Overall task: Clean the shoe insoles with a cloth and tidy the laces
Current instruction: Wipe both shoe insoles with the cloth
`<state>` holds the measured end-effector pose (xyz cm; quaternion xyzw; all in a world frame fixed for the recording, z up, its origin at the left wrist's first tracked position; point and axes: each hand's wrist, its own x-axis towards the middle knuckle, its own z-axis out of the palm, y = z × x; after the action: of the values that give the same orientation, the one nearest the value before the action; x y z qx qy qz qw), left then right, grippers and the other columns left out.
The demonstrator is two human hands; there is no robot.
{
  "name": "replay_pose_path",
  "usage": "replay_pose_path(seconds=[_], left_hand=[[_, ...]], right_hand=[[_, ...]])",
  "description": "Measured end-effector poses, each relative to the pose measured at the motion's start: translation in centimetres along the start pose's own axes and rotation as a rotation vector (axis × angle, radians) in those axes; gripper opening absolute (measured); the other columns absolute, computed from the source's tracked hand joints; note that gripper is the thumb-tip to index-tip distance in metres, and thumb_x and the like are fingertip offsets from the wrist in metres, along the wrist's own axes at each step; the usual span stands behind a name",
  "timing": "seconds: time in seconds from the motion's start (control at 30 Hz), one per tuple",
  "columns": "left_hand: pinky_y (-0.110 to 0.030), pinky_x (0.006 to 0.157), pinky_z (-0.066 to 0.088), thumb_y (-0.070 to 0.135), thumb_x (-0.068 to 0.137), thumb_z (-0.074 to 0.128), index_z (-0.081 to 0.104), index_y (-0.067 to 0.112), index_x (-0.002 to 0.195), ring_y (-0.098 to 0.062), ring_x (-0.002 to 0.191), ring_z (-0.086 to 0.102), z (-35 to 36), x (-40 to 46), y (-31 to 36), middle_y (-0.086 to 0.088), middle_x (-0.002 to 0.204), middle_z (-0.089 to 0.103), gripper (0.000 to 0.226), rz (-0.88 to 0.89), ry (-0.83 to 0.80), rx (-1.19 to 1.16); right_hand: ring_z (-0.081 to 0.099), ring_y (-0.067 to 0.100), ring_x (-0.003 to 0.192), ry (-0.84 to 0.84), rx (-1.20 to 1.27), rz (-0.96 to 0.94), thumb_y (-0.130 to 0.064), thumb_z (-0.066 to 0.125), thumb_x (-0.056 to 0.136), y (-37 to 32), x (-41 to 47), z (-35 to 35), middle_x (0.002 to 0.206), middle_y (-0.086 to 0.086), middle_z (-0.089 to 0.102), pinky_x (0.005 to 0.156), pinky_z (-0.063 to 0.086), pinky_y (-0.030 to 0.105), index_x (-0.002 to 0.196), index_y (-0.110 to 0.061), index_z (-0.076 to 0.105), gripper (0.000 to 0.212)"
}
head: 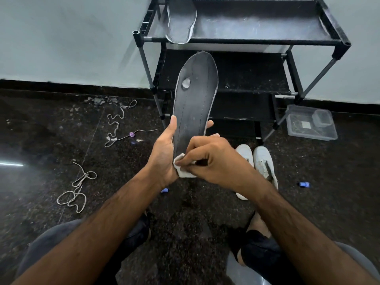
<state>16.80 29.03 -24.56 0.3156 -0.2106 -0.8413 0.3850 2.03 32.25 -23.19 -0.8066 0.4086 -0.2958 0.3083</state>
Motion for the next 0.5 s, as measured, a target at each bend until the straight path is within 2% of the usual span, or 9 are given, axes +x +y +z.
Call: replay_pose_path(seconds=[0.1,0.17,0.2,0.27,0.33,0.4,0.43,0.5], left_hand=[[-0.039,0.104,0.052,0.059,0.104,0.024,0.062,0.008,0.133,-0.027,0.126,0.06,0.3,0.1,-0.4,-0.016,0.138,0.061,0.07,-0.015,0.005,-0.027],[-0.039,0.103,0.052,0.06,0.103,0.028,0.063,0.007,0.13,-0.027,0.12,0.063,0.3,0.1,-0.9,-0.016,0.129,0.065,0.069,-0.042,0.015,-0.012],[-0.039,0.102,0.052,0.063,0.101,0.029,0.062,0.006,0.13,-0.027,0.118,0.064,0.4,0.1,-1.0,-0.016,0.126,0.066,0.072,-0.073,0.004,-0.003],[-0.04,0.103,0.052,0.066,0.099,0.027,0.058,0.003,0.136,-0.028,0.122,0.062,0.2,0.0,-0.7,-0.016,0.131,0.064,0.079,-0.095,-0.011,-0.005],[-0.04,0.101,0.054,0.063,0.102,0.023,0.058,0.002,0.136,-0.03,0.124,0.062,-0.1,-0.2,0.0,-0.016,0.134,0.064,0.077,-0.007,0.038,0.023],[-0.04,0.099,0.054,0.061,0.103,0.02,0.055,0.002,0.138,-0.03,0.124,0.061,-0.4,-0.2,0.6,-0.017,0.138,0.061,0.077,0.032,0.033,0.022],[-0.04,0.099,0.054,0.061,0.103,0.02,0.054,0.002,0.139,-0.03,0.125,0.061,-0.2,-0.3,0.6,-0.018,0.14,0.059,0.077,0.032,0.029,0.015],[-0.039,0.096,0.056,0.058,0.104,0.022,0.053,0.0,0.139,-0.028,0.121,0.063,0.3,-0.3,0.4,-0.019,0.139,0.059,0.074,0.015,0.023,-0.005]], right_hand=[[0.065,0.017,0.081,0.257,-0.186,0.019,-0.015,0.08,0.087,0.5,0.0,0.3,0.09,-0.003,0.068,0.075,0.055,0.04,0.1,-0.017,0.082,0.013],[0.065,0.019,0.084,0.364,-0.202,0.055,-0.014,0.078,0.088,0.4,0.0,0.5,0.092,-0.002,0.068,0.076,0.054,0.044,0.101,-0.015,0.082,0.013],[0.066,0.017,0.085,0.354,-0.178,0.048,-0.013,0.078,0.088,0.3,0.0,0.7,0.092,-0.001,0.068,0.077,0.055,0.042,0.101,-0.013,0.082,0.013],[0.066,0.013,0.086,0.209,-0.093,0.0,-0.012,0.079,0.088,0.0,-0.1,0.8,0.093,-0.001,0.067,0.076,0.057,0.038,0.099,-0.012,0.082,0.012],[0.066,0.009,0.084,0.037,-0.028,-0.044,-0.012,0.08,0.088,-0.2,0.0,0.7,0.091,-0.002,0.065,0.074,0.057,0.036,0.095,-0.012,0.082,0.007],[0.065,0.009,0.082,-0.058,-0.016,-0.062,-0.014,0.08,0.088,-0.2,0.0,0.3,0.09,-0.003,0.064,0.073,0.056,0.035,0.093,-0.014,0.083,0.006],[0.065,0.009,0.082,-0.062,-0.028,-0.067,-0.015,0.08,0.089,-0.1,0.0,0.1,0.09,-0.003,0.064,0.073,0.056,0.036,0.093,-0.015,0.083,0.005],[0.064,0.012,0.082,0.038,-0.118,-0.076,-0.016,0.079,0.089,0.3,-0.2,-0.4,0.089,-0.004,0.066,0.074,0.054,0.039,0.094,-0.016,0.082,0.006]])
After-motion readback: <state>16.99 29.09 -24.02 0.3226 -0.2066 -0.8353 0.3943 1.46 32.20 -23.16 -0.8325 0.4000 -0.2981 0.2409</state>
